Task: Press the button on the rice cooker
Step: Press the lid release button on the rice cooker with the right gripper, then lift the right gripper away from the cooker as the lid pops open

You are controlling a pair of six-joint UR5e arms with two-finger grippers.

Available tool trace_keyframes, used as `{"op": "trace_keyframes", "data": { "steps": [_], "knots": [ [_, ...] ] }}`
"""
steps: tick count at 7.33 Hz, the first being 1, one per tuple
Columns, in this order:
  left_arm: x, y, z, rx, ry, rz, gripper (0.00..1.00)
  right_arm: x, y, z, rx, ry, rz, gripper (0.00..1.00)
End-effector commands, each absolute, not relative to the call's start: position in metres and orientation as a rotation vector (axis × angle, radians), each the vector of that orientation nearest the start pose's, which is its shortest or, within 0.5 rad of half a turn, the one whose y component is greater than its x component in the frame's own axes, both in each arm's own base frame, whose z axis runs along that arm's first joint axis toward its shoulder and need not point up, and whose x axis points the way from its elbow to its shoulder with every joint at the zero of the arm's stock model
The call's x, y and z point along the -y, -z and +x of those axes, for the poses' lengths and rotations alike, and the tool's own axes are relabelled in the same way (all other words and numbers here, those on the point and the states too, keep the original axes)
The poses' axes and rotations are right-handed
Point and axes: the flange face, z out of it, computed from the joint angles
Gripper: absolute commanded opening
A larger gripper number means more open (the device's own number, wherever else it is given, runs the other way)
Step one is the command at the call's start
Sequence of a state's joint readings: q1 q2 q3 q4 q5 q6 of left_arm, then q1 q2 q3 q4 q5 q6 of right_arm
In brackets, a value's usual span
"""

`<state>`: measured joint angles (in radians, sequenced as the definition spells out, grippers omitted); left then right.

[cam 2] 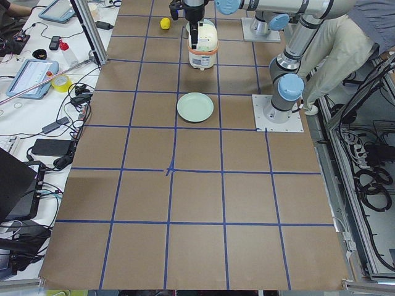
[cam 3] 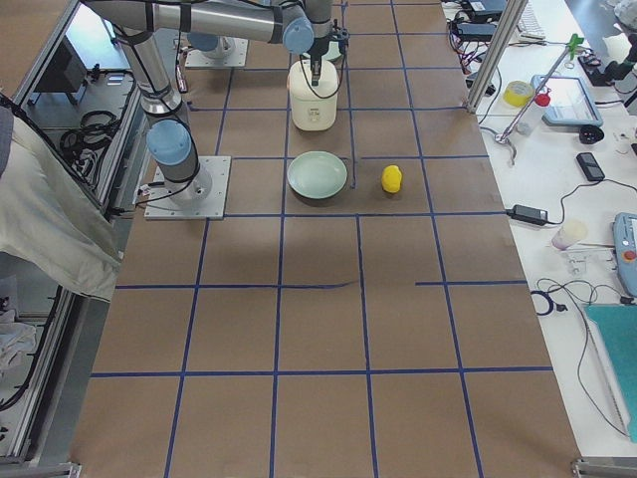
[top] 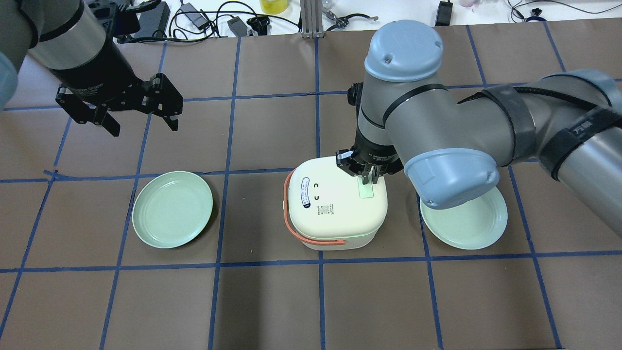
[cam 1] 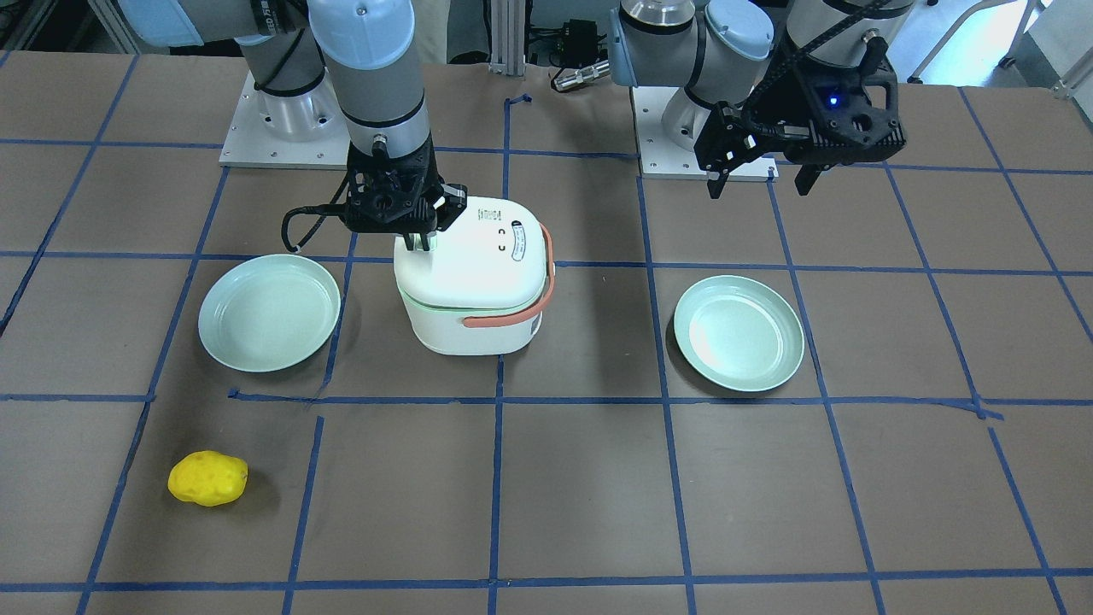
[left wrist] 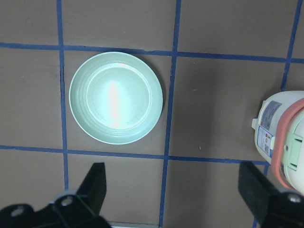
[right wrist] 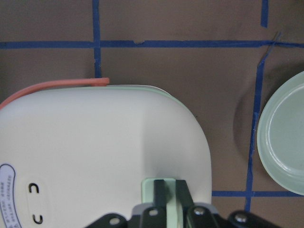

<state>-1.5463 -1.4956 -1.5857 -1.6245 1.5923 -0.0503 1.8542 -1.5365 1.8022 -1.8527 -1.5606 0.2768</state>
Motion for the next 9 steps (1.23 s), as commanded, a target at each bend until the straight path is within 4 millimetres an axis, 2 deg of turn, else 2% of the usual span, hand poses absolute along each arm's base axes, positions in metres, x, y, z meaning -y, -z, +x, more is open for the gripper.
{"op": "trace_keyframes", "data": {
  "steps": [1,2,3,5,6,9],
  "knots": [
    [0.463,-0.511,-0.120,-3.118,0.010,-0.117,1.00,0.469,-0.438,0.242,-3.129,0.134,0.039,1.00],
    [0.463,-0.511,-0.120,-3.118,0.010,-0.115,1.00,0.489,-0.463,0.208,-3.123,0.147,0.041,1.00],
    [0.463,-0.511,-0.120,-3.118,0.010,-0.117,1.00,0.500,-0.488,0.185,-3.125,0.148,0.081,1.00],
    [0.463,-0.511,-0.120,-3.118,0.010,-0.115,1.00,0.514,-0.516,0.142,-3.127,0.165,0.081,1.00],
    [0.463,-0.511,-0.120,-3.118,0.010,-0.115,1.00,0.516,-0.519,0.133,-3.121,0.172,0.102,1.00],
    [0.463,-0.511,-0.120,-3.118,0.010,-0.115,1.00,0.514,-0.518,0.133,-3.119,0.155,0.102,1.00]
  ]
}}
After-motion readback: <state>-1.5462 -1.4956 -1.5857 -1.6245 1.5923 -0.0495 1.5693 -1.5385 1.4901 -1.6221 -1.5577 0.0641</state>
